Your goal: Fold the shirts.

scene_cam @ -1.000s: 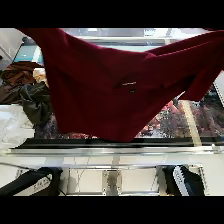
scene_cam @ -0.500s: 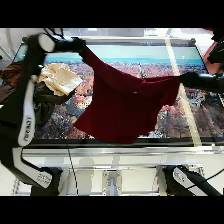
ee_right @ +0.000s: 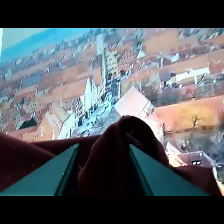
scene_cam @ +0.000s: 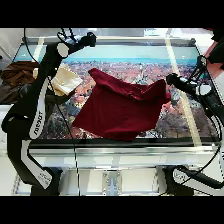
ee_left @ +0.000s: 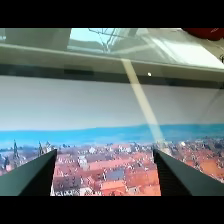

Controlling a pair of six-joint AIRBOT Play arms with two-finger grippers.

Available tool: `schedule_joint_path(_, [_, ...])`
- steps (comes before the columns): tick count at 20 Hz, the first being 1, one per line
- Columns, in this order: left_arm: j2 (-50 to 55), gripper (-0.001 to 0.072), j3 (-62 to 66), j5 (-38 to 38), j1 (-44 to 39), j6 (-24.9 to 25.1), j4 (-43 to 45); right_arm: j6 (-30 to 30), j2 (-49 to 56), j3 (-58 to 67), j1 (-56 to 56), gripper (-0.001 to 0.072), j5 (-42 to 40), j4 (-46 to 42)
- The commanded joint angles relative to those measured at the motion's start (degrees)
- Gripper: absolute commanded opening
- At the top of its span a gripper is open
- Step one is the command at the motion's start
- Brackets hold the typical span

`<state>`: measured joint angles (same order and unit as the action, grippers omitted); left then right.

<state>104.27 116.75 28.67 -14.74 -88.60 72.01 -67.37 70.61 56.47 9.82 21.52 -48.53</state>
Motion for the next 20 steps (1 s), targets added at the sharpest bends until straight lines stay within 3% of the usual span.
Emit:
schedule_joint_path(1, [-4.6, 0.0691, 1.2, 5.4, 0.8, 0.1, 8.9, -0.3, -1.1, -0.4, 4.5, 0.0359, -2.2, -0.5])
schedule_joint_path(2, [-7.0, 0.0664, 1.2, 11.9, 1.4, 0.1, 12.6, -0.3, -1.8, -0.4, 7.5, 0.036, 0.8, -1.0])
schedule_joint_path(4, [-10.6, 0.0387, 1.1, 26.5, 2.7, 0.1, 18.0, -0.3, -3.0, -0.4, 13.7, 0.0359, 7.8, -1.8])
schedule_joint_path(5, [-11.9, 0.0304, 0.5, 32.9, 3.4, 0.2, 18.0, -0.3, -3.0, -0.4, 16.6, 0.0359, 12.0, -2.1])
schedule_joint_path(6, [-12.9, 0.0276, -0.8, 39.0, 3.8, 0.1, 18.0, -0.3, -3.0, -0.4, 19.3, 0.036, 16.9, -2.9])
schedule_joint_path(12, [-13.8, 0.0275, -15.2, 51.7, 3.9, 0.1, 15.5, 5.5, -3.0, -0.4, 25.8, 0.0377, 35.7, -8.5])
schedule_joint_path(15, [-18.6, 0.0269, -24.8, 52.4, 4.0, 0.5, 18.3, 6.8, -3.0, -0.4, 25.9, 0.0377, 37.2, -8.2])
schedule_joint_path(16, [-21.5, 0.0221, -29.2, 51.8, 4.0, 0.9, 18.9, 7.4, -3.0, -0.4, 25.9, 0.0377, 37.0, -8.2])
schedule_joint_path(20, [-36.3, 0.0216, -53.7, 48.6, 4.0, 0.6, 17.7, 7.4, -3.0, -0.4, 25.9, 0.0377, 36.5, -8.0])
